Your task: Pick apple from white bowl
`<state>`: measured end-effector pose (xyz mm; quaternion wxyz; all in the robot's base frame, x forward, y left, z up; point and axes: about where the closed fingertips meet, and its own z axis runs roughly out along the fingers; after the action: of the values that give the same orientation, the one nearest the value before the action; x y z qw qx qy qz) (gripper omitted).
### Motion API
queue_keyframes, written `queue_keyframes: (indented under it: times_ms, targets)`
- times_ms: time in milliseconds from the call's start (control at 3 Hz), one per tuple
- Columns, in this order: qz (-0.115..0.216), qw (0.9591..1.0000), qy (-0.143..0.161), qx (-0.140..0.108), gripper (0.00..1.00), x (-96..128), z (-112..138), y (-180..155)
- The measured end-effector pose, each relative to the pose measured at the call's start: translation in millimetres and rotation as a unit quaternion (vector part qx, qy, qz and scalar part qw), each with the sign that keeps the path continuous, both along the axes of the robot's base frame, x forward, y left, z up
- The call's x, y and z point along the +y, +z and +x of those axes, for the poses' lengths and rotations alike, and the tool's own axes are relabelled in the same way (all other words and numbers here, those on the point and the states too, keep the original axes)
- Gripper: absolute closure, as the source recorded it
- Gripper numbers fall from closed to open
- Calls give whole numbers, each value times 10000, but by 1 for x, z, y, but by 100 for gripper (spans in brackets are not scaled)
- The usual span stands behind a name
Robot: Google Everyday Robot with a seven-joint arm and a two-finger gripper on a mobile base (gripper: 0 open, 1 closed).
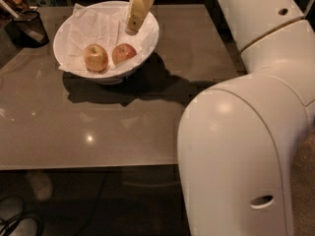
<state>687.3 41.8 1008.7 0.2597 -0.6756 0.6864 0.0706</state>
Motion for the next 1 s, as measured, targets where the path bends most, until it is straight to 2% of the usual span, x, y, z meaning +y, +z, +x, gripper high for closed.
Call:
queue_keyframes:
  times_ms: [333, 667, 1000]
  targets:
    - [18, 10000, -9, 33, 39, 2, 4, -3]
    - [14, 10000, -7, 55, 39, 5, 7, -4]
    - [33, 9999, -3, 157, 32, 9, 10, -13]
